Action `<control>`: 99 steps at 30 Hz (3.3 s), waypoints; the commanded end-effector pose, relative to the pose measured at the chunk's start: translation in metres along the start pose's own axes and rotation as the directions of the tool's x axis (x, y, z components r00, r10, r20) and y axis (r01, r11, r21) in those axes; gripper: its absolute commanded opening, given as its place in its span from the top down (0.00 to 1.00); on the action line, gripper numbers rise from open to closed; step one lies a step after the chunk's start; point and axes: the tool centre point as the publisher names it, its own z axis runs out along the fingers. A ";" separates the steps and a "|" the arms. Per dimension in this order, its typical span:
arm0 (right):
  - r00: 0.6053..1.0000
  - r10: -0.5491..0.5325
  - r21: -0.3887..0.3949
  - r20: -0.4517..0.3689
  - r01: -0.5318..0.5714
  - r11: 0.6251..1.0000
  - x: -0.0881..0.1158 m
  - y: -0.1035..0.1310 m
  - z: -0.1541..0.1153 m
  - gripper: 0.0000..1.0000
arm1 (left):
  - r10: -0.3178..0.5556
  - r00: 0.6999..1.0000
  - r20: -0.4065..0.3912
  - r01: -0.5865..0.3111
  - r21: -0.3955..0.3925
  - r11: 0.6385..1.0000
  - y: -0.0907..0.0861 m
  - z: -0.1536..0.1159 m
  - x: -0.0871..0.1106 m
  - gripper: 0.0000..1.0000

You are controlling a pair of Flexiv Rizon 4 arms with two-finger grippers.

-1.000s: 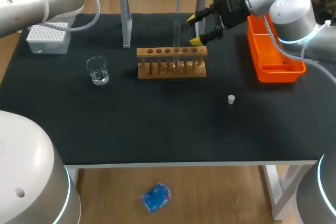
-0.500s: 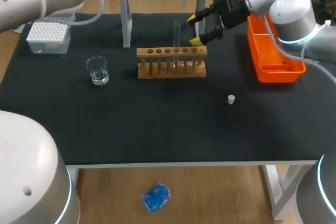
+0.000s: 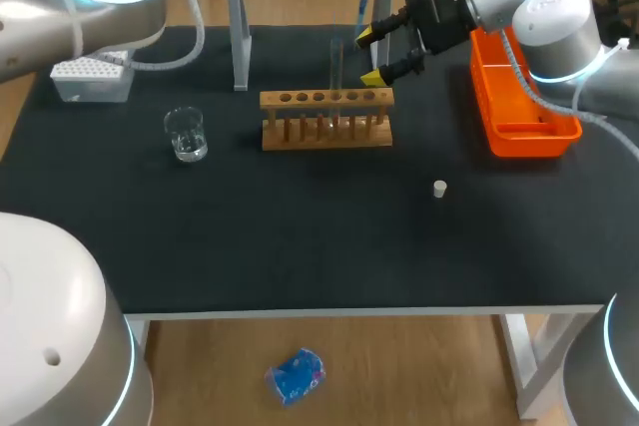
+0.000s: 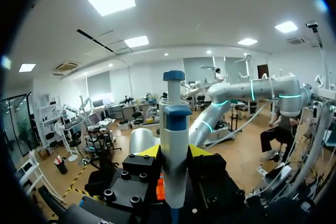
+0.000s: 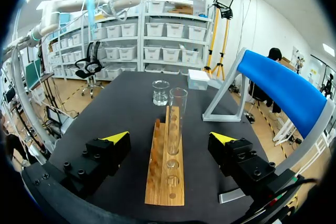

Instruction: Invert the test tube, pick up the pipette, mount the tip to pipette, aspirate from beaker and dispense into the tube, eject the tip, return the pipette, and cap with the stopper.

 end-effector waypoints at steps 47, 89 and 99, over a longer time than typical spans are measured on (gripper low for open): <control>0.996 0.024 -0.417 -0.083 -0.057 0.907 0.108 0.016 -0.057 0.00 | 0.001 0.999 -0.039 -0.001 0.013 1.000 0.079 0.010 0.096 1.00; 0.997 0.042 -0.490 -0.068 -0.070 0.869 0.172 0.049 -0.050 0.00 | -0.091 0.994 0.058 0.086 0.086 0.993 0.175 0.037 0.112 1.00; 0.997 0.032 -0.504 -0.072 -0.064 0.861 0.175 0.057 -0.031 0.00 | -0.097 0.990 0.104 0.089 0.083 0.993 0.184 0.033 0.099 1.00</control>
